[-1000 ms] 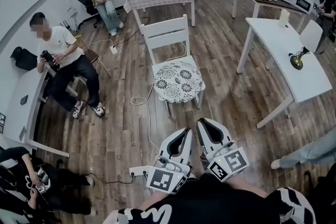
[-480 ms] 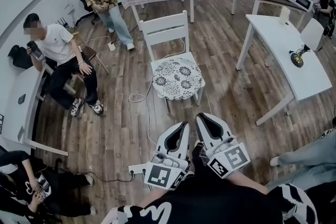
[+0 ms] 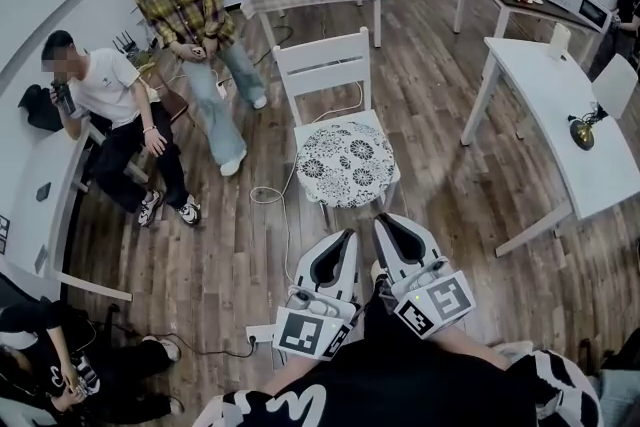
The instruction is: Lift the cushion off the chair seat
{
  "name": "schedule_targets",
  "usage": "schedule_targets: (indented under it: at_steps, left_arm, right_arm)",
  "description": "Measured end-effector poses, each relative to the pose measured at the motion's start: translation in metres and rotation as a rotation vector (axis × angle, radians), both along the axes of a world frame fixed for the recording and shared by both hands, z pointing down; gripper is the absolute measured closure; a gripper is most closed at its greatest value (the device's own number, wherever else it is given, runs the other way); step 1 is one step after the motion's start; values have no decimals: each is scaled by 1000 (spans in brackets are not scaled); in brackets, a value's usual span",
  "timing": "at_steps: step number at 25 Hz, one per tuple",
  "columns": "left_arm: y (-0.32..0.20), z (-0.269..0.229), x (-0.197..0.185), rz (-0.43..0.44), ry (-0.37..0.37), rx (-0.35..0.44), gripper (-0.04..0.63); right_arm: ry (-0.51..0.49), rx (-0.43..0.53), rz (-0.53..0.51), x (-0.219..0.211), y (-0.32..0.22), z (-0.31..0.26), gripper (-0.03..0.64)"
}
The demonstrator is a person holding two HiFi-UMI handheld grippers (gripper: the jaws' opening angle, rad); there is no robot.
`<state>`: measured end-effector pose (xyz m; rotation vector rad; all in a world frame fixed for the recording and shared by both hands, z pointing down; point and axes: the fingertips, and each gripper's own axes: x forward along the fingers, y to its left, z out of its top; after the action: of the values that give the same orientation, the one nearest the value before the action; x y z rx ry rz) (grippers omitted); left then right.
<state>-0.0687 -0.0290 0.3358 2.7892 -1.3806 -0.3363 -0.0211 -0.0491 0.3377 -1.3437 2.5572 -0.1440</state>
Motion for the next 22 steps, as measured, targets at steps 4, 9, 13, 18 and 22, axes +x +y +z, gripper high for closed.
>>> schedule_targets:
  at_steps: [4, 9, 13, 18, 22]
  left_arm:
    - [-41, 5, 5, -9, -12, -8, 595]
    - [-94, 8, 13, -19, -19, -20, 595]
    - [-130, 8, 17, -34, -16, -26, 595]
    - [-174, 2, 19, -55, -7, -33, 596]
    - [-205, 3, 19, -74, -1, -37, 595]
  right_arm:
    - [-6, -9, -19, 1, -41, 4, 580]
    - [-13, -15, -37, 6, -94, 3, 580]
    - [-11, -20, -51, 10, -132, 2, 580]
    - [-2, -34, -66, 14, -176, -2, 580]
    - [7, -38, -88, 12, -207, -3, 580]
